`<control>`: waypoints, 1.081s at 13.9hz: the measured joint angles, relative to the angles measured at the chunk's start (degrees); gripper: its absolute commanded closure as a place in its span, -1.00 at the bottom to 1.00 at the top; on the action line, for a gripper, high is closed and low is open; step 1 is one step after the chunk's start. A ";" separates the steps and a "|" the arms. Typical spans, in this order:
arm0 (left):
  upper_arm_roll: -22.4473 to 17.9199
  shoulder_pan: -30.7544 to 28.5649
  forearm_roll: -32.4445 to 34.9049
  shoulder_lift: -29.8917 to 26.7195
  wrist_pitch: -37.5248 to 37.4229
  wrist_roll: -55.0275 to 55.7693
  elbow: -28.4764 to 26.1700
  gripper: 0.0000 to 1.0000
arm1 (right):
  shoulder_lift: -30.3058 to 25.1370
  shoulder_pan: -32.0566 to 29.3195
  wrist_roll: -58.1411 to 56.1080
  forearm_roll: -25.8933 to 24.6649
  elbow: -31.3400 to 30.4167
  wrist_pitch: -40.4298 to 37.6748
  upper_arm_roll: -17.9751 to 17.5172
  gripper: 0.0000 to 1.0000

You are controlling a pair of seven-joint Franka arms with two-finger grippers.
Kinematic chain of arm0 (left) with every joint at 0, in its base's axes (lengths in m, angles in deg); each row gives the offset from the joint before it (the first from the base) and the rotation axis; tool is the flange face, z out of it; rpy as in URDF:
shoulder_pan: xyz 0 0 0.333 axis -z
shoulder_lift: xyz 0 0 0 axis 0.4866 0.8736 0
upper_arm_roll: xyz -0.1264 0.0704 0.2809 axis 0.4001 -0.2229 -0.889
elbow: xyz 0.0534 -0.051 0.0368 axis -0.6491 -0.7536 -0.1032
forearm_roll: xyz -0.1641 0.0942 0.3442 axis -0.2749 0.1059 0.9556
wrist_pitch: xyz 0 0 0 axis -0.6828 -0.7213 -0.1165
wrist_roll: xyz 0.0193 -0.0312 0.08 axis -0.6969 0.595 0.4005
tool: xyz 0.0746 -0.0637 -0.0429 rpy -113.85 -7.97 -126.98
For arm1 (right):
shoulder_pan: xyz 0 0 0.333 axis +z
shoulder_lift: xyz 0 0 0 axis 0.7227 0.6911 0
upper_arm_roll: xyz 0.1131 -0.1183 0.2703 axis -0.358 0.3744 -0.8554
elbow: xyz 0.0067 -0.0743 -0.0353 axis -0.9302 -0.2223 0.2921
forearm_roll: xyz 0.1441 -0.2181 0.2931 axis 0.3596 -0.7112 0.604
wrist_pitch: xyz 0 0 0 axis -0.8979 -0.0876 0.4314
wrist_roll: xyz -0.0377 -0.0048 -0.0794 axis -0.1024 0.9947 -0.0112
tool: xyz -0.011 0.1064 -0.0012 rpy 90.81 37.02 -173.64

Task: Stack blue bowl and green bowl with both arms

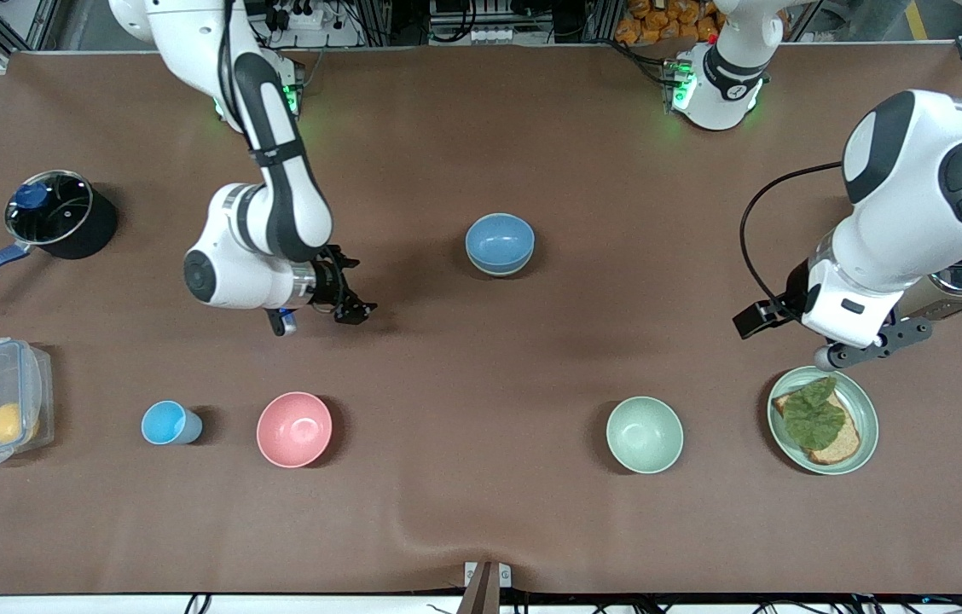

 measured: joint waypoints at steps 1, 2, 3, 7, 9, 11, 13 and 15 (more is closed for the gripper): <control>0.00 -0.17 0.01 -0.39 -1.68 -1.29 1.43 -1.00 | -0.08 -2.70 -0.51 -2.84 0.63 -1.21 -0.74 -1.00; -0.02 -0.75 0.02 -1.23 -2.95 -2.94 2.60 -1.00 | -0.35 -6.32 -0.85 -6.40 1.70 -2.52 -2.63 -1.00; 0.00 -1.71 0.02 -2.62 -4.24 -4.93 3.31 -1.00 | -0.81 -11.03 -0.93 -10.33 3.28 -4.35 -5.59 -1.00; -3.62 -1.87 -0.41 -8.63 -9.26 -11.91 3.60 -1.00 | -2.47 -31.03 -1.28 -23.72 13.44 -17.39 -17.68 -1.00; -13.74 6.48 -2.52 -11.29 -13.15 -15.83 3.59 -1.00 | -3.12 -37.51 -2.28 -28.05 19.42 -25.15 -21.11 -1.00; -20.05 12.46 -3.77 -13.41 -16.05 -18.14 3.55 -1.00 | -4.20 -42.36 -6.44 -30.88 24.42 -30.51 -23.86 -1.00; -20.70 13.85 -3.90 -14.93 -18.01 -19.50 3.52 -1.00 | -6.38 -45.93 -12.21 -33.13 27.24 -32.32 -26.33 -1.00; -20.71 14.25 -3.91 -15.97 -18.92 -21.39 3.48 -1.00 | -9.80 -51.28 -14.52 -36.53 28.64 -33.26 -32.94 -1.00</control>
